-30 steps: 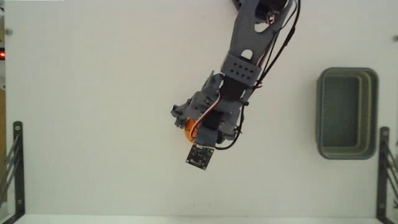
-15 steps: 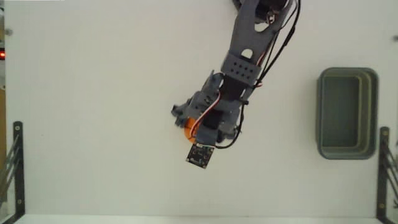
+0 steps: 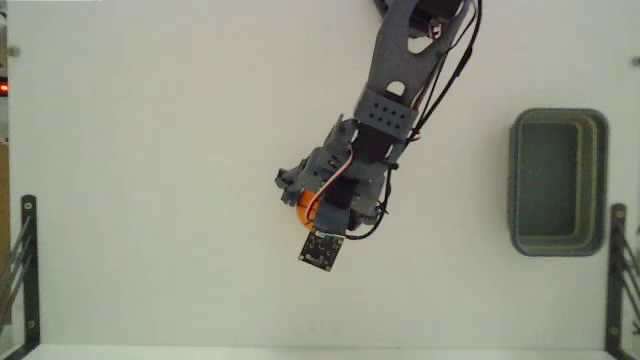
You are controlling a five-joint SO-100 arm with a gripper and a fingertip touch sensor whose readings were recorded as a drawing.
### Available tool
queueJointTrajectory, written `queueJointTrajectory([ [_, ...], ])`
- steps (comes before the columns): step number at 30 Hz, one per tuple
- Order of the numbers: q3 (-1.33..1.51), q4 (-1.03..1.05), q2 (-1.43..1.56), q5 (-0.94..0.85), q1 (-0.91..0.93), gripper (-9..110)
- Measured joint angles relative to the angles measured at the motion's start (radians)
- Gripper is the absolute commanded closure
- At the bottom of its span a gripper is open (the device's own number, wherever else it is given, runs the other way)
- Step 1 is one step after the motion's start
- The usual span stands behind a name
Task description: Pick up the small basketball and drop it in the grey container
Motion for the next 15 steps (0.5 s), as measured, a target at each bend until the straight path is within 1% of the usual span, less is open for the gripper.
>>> queueJointTrajectory([
  [15, 0.0, 0.0, 0.0, 0.0, 0.0, -4],
])
